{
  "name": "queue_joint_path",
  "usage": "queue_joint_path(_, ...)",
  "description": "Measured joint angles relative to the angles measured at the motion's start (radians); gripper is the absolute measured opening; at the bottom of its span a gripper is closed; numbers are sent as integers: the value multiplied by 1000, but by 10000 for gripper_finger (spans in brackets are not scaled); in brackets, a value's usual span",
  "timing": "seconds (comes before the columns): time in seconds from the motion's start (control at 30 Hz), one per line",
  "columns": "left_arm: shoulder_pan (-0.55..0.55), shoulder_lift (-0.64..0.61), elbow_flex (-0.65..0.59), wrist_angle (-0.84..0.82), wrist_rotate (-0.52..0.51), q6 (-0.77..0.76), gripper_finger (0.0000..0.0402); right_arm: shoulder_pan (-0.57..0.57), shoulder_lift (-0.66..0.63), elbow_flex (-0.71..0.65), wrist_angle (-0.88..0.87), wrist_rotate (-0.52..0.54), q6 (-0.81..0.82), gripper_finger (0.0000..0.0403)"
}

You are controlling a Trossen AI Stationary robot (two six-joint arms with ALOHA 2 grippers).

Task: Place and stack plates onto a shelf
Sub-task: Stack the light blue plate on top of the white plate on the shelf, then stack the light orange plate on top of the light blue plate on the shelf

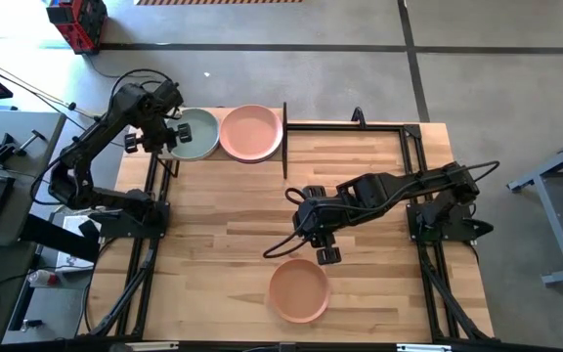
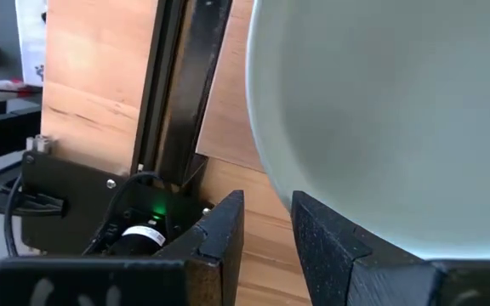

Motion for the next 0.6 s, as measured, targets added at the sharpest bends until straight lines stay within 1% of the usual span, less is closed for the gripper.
queue_joint_path(0.13,0,21,-4,1,2,38,90,0,0,0,0,0,0,138)
queue_joint_path(0.27,1,3,-2,-2,2,79,90,0,0,0,0,0,-2,138)
queue_joint_path(0.43,21,-44,-2,10,-3,154,90,0,0,0,3,0,-3,138)
queue_joint_path(0.53,28,-83,-2,50,-9,186,90,0,0,0,15,0,-3,138)
queue_joint_path(0.6,28,-110,-2,106,-3,192,90,0,0,0,24,0,2,138)
